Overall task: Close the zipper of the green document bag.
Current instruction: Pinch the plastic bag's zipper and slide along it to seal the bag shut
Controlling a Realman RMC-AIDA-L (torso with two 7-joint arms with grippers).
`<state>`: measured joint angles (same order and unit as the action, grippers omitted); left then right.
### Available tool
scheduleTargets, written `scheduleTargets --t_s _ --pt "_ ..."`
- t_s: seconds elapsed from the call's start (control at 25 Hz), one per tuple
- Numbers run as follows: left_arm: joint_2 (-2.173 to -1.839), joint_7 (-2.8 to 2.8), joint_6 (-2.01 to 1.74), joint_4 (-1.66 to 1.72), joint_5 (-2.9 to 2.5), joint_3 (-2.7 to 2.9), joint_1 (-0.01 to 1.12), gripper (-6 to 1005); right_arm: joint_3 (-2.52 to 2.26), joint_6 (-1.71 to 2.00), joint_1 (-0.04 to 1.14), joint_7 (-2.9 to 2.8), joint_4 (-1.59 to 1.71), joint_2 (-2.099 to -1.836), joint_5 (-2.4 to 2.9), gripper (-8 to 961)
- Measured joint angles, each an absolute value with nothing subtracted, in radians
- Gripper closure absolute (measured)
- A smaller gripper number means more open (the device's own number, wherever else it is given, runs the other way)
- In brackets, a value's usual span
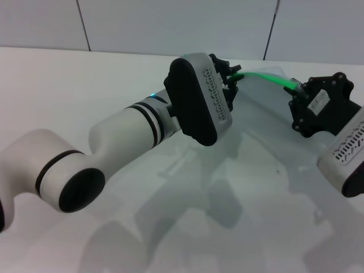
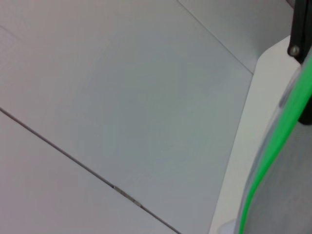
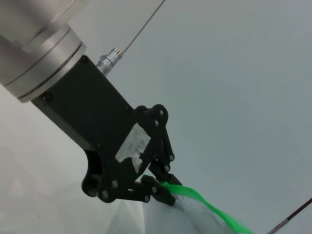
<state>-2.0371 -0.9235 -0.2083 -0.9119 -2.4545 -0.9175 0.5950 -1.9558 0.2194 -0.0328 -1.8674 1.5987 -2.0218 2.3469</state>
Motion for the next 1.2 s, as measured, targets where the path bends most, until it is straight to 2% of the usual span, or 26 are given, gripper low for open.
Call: scheduleTargets --t_s 1.2 --pt "-2.034 -0.885 -0.229 -0.801 -2.428 -0.962 0.614 917 -1.957 0.219 -0.104 -1.865 1.713 -2.022 2.345 905"
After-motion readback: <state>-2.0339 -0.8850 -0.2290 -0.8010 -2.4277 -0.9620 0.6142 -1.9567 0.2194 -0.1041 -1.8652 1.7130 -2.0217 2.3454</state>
